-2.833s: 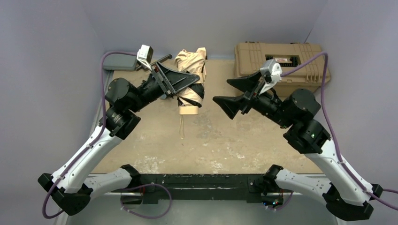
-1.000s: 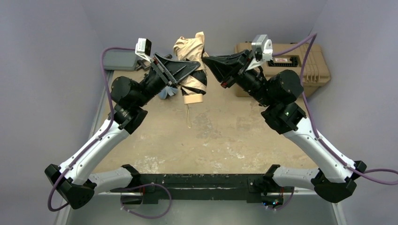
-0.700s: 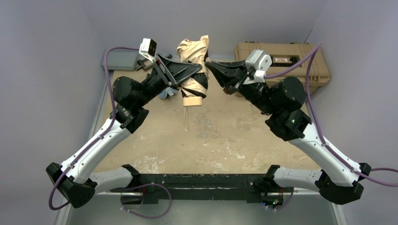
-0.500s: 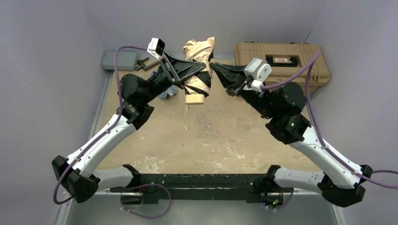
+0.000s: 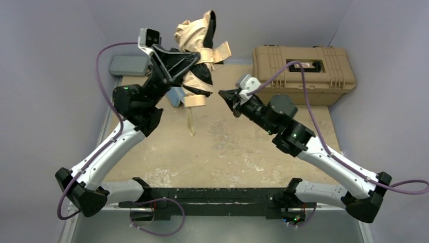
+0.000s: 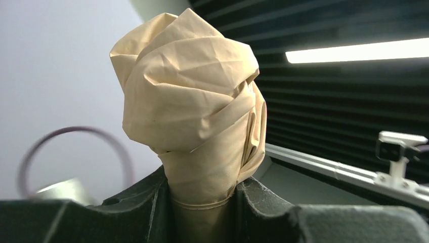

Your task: Open the umbrella

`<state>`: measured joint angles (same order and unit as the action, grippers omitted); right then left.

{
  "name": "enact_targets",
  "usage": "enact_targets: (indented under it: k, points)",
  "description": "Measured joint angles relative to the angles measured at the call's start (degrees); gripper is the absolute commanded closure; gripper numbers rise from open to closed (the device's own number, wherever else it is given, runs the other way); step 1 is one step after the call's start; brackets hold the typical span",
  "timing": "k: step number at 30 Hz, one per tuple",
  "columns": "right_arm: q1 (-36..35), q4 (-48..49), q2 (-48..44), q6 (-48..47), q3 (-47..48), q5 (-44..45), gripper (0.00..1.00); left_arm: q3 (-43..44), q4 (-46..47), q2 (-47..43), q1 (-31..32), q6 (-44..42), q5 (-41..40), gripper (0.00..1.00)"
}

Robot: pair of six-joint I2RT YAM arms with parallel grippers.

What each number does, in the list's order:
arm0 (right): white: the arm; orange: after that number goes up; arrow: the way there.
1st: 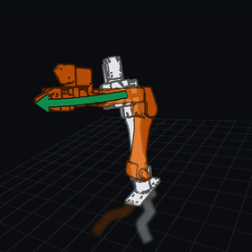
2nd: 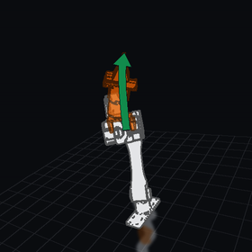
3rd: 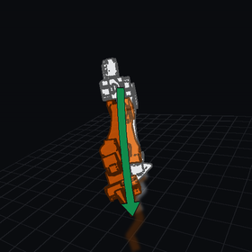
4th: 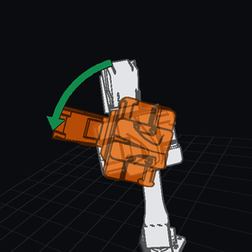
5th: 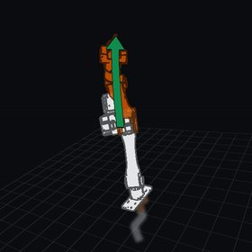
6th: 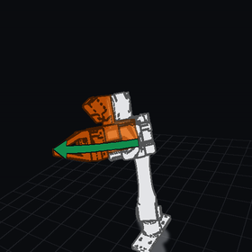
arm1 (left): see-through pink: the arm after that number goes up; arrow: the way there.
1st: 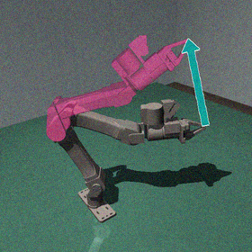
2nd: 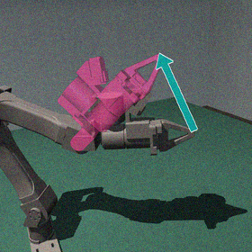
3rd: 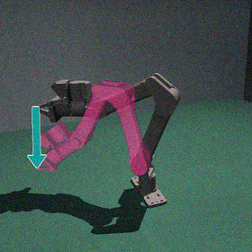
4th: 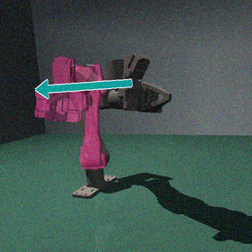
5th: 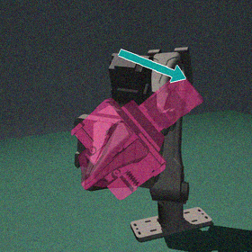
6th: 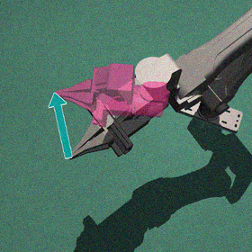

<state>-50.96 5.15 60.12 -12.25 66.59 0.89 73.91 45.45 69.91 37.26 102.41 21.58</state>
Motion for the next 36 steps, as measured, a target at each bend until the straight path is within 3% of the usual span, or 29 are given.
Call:
enact_targets:
  k: [7, 11, 14, 17, 29, 36]
  points:
    - [0.24, -8.61, 2.64, 5.18, -5.55, 1.27, 1.0, 1.11, 9.09, -5.03, 0.0, 0.48, -0.85, 1.0]
    - [0.24, -9.84, -0.09, 8.15, -4.44, 2.19, 0.72, -1.25, 10.54, -6.67, 0.0, 0.26, -0.98, 1.0]
    - [0.24, -11.67, -1.81, 11.08, -1.09, 2.82, 0.39, -2.82, 10.64, -6.08, 0.0, 0.2, -0.94, 1.0]
    - [0.28, -14.05, -2.71, 13.77, 4.48, 2.82, 0.24, -4.37, 10.45, -4.92, 0.0, -0.11, -0.66, 1.0]
    - [6.12, -21.7, 5.29, 21.57, 36.7, 0.52, 0.16, -7.52, -0.96, -4.76, -0.17, -8.63, 9.9, 1.0]
    - [7.43, -21.09, 9.86, 28.02, 39.95, -5.86, 0.11, -7.45, -9.11, -4.68, -0.2, -15.13, 15.23, 1.0]
